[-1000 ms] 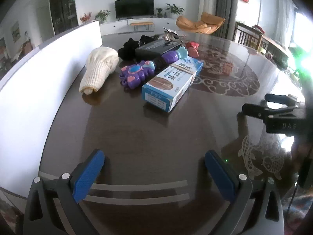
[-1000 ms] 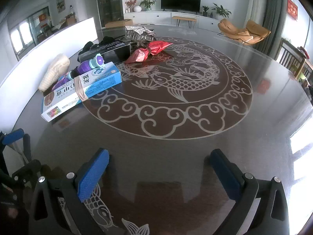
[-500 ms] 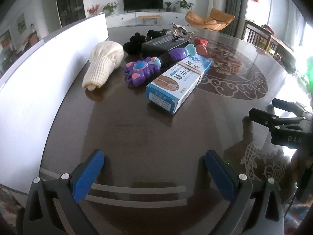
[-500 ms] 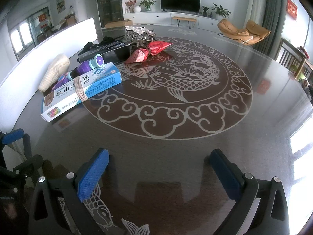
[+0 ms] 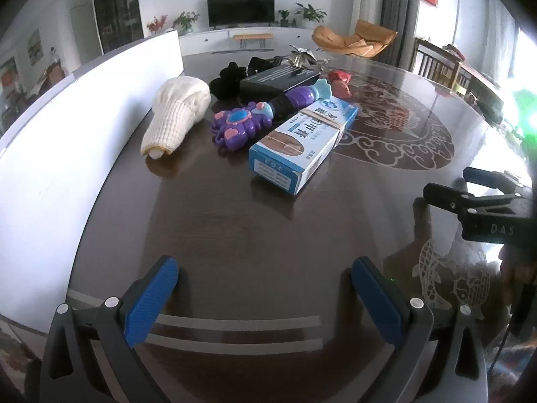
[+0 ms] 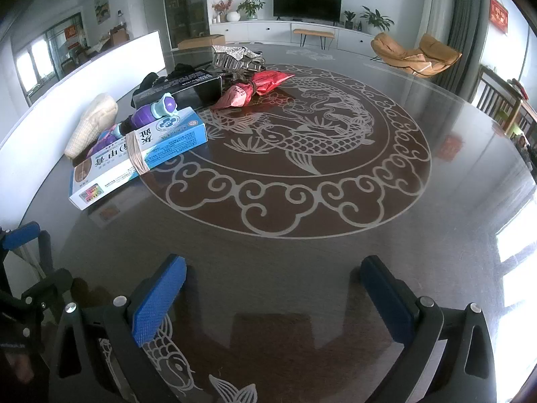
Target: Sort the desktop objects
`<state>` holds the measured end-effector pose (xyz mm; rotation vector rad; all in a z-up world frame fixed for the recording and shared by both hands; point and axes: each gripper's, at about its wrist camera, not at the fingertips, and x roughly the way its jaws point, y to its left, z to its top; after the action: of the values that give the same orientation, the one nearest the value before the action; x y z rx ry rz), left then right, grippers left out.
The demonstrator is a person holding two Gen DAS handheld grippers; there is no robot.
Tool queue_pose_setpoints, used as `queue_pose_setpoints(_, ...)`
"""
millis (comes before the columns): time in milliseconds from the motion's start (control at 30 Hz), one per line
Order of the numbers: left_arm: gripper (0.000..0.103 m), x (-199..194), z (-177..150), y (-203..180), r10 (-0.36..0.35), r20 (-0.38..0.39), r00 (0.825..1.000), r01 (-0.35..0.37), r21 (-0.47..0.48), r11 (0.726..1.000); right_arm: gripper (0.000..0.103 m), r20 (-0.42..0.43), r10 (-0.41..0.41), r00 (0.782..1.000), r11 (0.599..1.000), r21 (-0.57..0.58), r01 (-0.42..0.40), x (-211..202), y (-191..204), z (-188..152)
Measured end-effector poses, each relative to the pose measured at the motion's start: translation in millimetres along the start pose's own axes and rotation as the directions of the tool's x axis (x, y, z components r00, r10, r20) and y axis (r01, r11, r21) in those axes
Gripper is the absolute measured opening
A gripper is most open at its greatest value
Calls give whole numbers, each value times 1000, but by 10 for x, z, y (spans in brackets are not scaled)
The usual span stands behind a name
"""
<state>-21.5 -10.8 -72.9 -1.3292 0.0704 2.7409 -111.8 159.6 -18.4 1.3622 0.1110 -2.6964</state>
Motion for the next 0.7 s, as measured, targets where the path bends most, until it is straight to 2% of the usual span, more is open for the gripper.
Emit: queue_pose_setpoints(700, 103, -27, -14, 7, 0, 20, 1000, 0, 4, 1000, 103, 1, -1, 1000, 1000, 1, 1, 6, 1, -1)
